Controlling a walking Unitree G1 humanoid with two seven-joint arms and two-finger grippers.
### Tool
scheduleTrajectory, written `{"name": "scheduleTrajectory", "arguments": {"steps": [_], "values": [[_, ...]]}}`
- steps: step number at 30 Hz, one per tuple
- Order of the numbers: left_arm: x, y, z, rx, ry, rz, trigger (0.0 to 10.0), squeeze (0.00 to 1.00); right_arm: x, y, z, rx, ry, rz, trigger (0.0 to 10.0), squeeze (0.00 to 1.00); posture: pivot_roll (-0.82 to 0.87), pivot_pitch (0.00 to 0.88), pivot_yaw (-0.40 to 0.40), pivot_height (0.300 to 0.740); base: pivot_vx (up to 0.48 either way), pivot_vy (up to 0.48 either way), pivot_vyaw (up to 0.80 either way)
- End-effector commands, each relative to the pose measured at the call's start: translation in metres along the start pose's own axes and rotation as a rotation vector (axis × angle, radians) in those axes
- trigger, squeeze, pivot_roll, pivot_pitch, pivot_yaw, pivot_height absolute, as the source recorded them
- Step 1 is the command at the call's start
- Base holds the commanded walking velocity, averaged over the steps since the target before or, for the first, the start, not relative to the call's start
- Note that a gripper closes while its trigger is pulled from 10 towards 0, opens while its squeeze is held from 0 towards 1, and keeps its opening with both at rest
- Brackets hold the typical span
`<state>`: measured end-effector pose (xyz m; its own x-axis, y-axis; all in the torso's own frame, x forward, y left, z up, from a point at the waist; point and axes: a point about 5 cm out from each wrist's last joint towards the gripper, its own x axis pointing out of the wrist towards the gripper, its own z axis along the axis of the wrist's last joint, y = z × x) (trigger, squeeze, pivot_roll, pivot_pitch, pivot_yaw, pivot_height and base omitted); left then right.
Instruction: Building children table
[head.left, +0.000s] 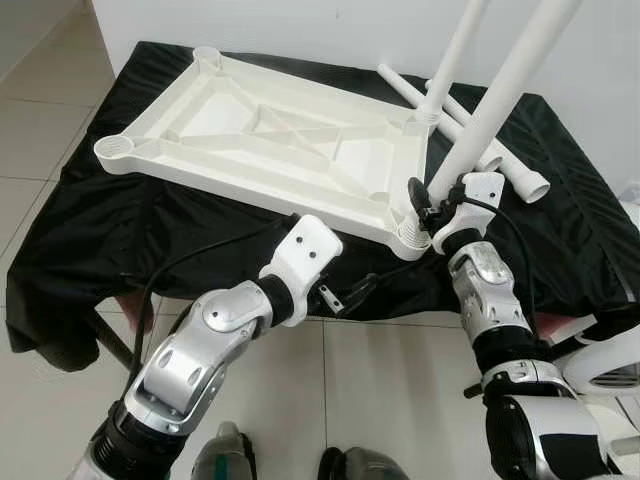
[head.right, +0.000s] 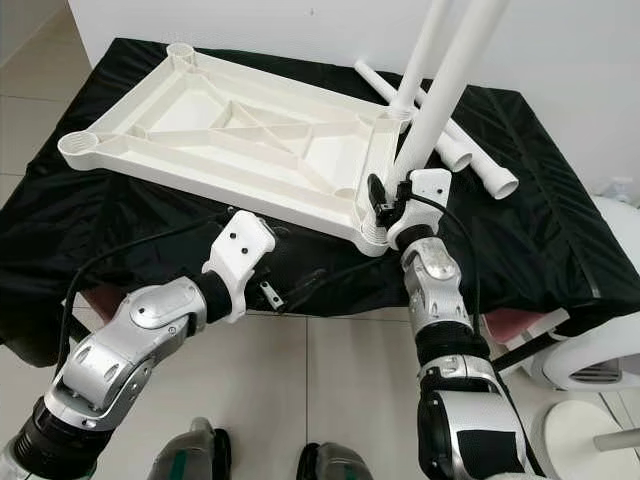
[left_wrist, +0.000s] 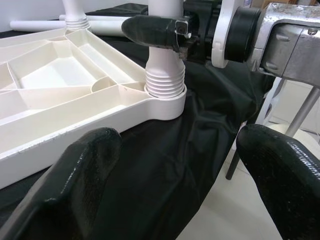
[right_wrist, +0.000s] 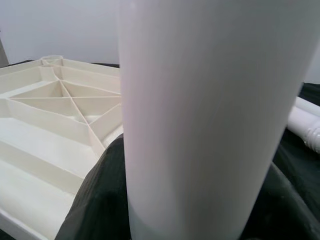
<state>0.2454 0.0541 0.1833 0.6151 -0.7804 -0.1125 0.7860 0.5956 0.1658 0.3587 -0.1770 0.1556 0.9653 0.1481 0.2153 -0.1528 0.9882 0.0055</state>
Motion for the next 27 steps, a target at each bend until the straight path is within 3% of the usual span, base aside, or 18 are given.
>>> {"name": "scheduleTrajectory", "arguments": {"steps": [1, 14, 27], "values": [[-0.001, -0.004, 0.000, -0.017, 0.002, -0.024, 10.0, 0.00, -0.008, 0.001, -0.014, 0.008, 0.055, -0.061, 10.0, 0.00, 0.11, 0.091, -0.098, 0.740, 0.000, 0.000, 0.00], [-0.004, -0.004, 0.000, -0.025, 0.006, -0.020, 10.0, 0.00, -0.012, 0.008, -0.013, 0.037, 0.047, -0.287, 10.0, 0.00, 0.12, 0.107, -0.095, 0.740, 0.000, 0.000, 0.00], [-0.004, -0.004, 0.001, -0.027, 0.006, -0.019, 10.0, 0.00, -0.004, 0.025, -0.006, 0.053, 0.048, -0.461, 10.0, 0.00, 0.12, 0.109, -0.092, 0.740, 0.000, 0.000, 0.00]]}}
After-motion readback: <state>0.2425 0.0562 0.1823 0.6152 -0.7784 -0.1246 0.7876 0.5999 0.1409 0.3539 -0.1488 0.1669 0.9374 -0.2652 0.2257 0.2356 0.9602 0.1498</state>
